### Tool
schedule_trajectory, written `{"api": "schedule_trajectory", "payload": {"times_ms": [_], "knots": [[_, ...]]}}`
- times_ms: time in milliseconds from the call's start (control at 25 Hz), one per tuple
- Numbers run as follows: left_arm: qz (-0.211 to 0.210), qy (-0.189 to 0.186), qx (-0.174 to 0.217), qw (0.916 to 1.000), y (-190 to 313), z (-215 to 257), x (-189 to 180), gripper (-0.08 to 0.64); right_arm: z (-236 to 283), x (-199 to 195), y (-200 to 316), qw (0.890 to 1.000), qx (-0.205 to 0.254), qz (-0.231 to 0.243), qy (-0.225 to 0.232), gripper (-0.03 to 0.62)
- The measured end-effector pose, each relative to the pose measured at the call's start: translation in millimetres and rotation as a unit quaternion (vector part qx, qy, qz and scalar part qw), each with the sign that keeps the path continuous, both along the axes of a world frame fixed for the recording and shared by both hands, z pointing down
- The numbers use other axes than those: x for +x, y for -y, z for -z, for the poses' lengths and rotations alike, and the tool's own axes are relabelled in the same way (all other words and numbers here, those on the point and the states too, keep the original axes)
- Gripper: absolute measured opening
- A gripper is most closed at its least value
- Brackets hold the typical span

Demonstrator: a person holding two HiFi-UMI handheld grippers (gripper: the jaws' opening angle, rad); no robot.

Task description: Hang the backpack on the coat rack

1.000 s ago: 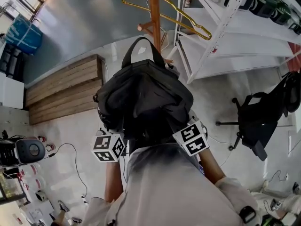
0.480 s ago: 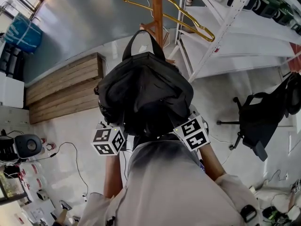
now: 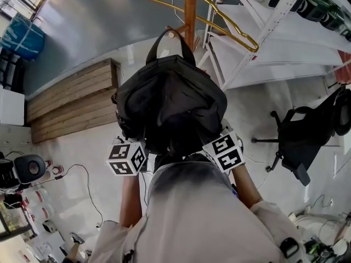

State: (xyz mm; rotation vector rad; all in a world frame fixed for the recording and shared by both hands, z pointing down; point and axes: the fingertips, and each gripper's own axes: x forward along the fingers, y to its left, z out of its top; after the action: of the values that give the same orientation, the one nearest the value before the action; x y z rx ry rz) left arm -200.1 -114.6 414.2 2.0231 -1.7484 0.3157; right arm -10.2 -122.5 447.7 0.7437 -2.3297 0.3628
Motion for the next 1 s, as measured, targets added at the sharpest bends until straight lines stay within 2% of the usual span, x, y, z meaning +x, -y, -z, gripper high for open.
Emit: {"api": "schedule_trajectory", "payload": {"times_ms": [1000], "knots": [[-0.030, -0.011, -0.034, 0.9989, 51, -27, -7, 0.101, -21, -6, 35, 0.999, -0.035, -0.030, -0.014, 0.132]]}}
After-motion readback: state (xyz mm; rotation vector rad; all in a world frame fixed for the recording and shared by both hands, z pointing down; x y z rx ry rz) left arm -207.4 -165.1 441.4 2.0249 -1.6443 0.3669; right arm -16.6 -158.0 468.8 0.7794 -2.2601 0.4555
